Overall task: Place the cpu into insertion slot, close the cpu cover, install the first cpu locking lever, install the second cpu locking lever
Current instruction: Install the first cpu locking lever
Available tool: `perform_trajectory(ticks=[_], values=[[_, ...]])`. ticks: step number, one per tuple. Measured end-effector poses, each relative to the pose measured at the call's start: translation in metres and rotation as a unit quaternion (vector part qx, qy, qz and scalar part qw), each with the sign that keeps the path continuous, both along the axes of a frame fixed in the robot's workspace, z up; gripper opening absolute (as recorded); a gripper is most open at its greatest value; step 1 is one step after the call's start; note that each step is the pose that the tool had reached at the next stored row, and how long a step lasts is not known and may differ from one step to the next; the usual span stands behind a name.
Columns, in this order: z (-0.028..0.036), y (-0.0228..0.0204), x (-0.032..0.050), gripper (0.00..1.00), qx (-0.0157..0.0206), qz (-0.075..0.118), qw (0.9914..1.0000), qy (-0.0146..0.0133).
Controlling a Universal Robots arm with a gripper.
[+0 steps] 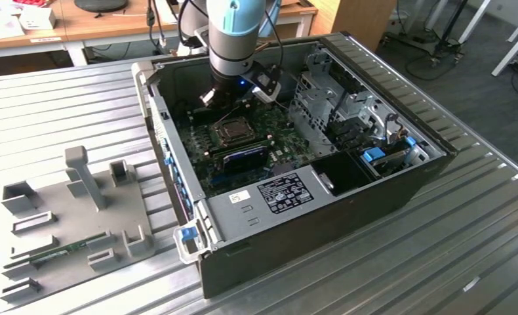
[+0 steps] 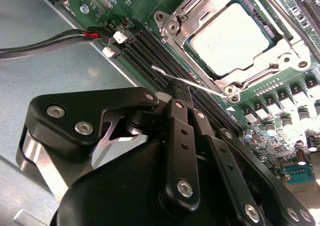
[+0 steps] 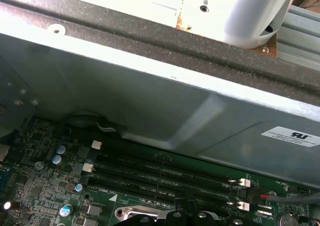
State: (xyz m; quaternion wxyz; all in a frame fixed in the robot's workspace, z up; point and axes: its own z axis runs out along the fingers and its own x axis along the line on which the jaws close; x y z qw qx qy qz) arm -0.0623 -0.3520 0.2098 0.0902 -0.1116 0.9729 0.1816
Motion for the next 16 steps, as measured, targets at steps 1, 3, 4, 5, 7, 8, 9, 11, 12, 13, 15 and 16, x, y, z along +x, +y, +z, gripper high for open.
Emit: perform_trajectory(ticks=[1, 3, 4, 5, 7, 8, 9, 11, 12, 13, 15, 16], values=[[-0.0003, 0.0000, 0.0000, 0.10, 0.0002, 0.000, 1.00000, -0.0001], [-0.0010, 0.0001, 0.0000, 0.10, 0.0002, 0.000, 1.00000, -0.0001], [-0.0013, 0.0000, 0.0000, 0.10, 0.0002, 0.000, 1.00000, 0.0000], [-0.0018, 0.0000, 0.0000, 0.10, 0.0002, 0.000, 1.00000, 0.0000], [-0.0025, 0.0000, 0.0000, 0.10, 0.0002, 0.000, 1.00000, 0.0000], [-0.0027, 0.0000, 0.0000, 0.10, 0.0001, 0.000, 1.00000, 0.0000], [-0.0029, 0.0000, 0.0000, 0.10, 0.0001, 0.000, 1.00000, 0.0000], [-0.0033, 0.0000, 0.0001, 0.10, 0.0002, 0.000, 1.00000, 0.0001], [-0.0035, 0.0000, 0.0002, 0.10, 0.0002, 0.000, 1.00000, 0.0000], [-0.0037, 0.0000, 0.0004, 0.10, 0.0002, 0.000, 1.00000, 0.0000], [-0.0041, 0.0000, 0.0007, 0.10, 0.0003, 0.000, 1.00000, 0.0000], [-0.0043, 0.0000, 0.0008, 0.10, 0.0004, 0.000, 1.00000, 0.0000]])
